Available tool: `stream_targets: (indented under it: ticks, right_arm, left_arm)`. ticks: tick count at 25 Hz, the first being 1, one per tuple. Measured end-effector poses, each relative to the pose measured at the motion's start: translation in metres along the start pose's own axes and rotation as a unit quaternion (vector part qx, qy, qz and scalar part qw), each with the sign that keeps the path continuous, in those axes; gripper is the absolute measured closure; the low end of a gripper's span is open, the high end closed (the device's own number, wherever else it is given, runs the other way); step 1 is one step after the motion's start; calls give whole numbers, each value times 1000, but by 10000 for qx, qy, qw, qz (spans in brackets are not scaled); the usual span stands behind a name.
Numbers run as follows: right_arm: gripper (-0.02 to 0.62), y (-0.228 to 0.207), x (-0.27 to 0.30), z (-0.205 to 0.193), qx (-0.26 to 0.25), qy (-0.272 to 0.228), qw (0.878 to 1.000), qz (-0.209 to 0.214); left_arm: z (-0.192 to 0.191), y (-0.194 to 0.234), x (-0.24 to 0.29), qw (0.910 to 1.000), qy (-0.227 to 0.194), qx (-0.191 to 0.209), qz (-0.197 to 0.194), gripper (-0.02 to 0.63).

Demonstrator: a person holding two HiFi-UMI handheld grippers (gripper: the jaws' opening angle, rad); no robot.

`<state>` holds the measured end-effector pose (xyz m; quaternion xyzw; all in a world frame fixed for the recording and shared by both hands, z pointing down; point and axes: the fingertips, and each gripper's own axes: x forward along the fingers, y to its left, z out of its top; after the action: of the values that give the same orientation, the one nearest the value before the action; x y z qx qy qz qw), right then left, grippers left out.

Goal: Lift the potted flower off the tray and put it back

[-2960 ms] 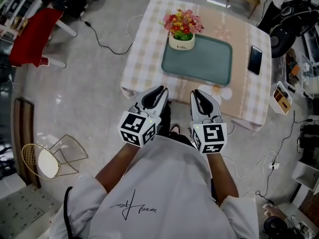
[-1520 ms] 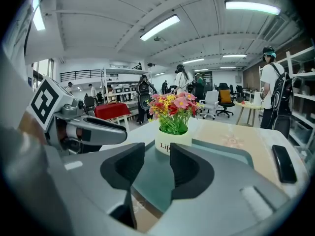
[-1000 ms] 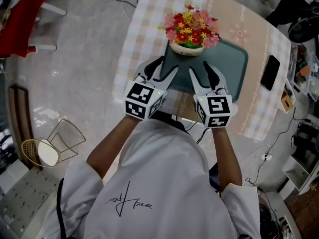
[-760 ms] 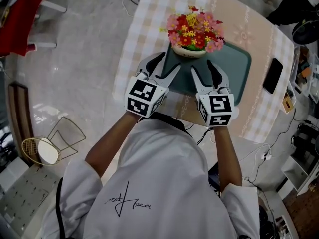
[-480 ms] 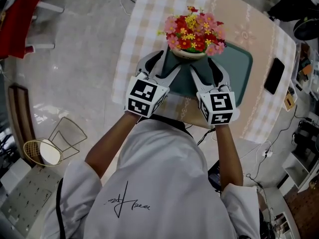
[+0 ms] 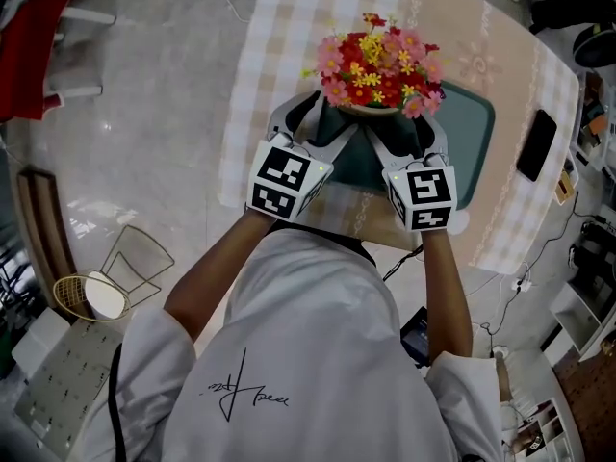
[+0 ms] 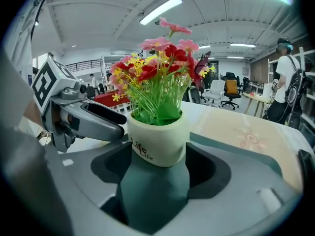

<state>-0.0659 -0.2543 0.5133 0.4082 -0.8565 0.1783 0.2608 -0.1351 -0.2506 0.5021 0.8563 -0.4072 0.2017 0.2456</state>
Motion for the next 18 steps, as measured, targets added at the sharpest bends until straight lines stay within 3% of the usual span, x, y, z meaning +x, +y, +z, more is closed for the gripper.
stream_targets:
  ticks: [5,18]
  right_arm:
    - [253,-4,9,-1,14,15,10000,80]
    - [249,-4,16,-2,-60,90,9995,306]
  left_arm:
    - [7,2,6,9998,-75,113,-146,295]
    - [2,0,17,9966,198,110,-795,284]
